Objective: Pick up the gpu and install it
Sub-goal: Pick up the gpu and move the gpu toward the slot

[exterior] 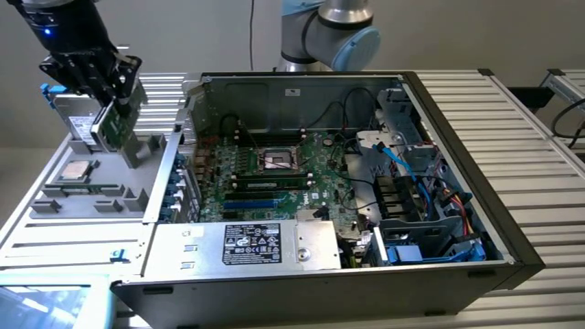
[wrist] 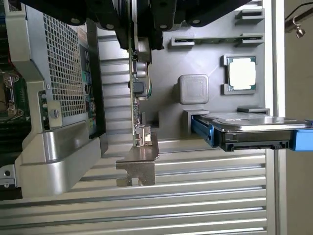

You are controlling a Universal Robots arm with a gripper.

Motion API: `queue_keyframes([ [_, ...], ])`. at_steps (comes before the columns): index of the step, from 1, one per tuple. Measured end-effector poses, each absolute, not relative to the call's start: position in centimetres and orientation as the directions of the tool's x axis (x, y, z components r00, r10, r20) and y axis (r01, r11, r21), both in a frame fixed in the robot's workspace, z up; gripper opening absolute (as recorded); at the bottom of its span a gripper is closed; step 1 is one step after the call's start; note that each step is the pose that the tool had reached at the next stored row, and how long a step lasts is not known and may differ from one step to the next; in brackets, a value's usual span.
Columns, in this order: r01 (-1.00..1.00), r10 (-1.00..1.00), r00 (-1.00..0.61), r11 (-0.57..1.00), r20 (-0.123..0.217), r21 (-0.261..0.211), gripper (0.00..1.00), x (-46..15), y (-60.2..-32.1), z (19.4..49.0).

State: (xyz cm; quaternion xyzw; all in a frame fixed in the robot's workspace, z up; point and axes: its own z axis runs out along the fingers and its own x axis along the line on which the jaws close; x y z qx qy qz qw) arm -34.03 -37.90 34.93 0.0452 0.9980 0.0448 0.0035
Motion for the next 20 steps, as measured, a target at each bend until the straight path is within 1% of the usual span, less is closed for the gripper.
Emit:
queue_keyframes([
  [7,0.091,0.091,-0.996,0.992,-0.002,0.090,0.29,-32.6,-38.0,38.1],
  [15,0.091,0.091,-0.996,0.992,-0.002,0.091,0.29,-29.1,-38.4,41.7],
  [20,0.091,0.091,-0.996,0.992,-0.001,0.091,0.29,-26.8,-38.7,42.3],
])
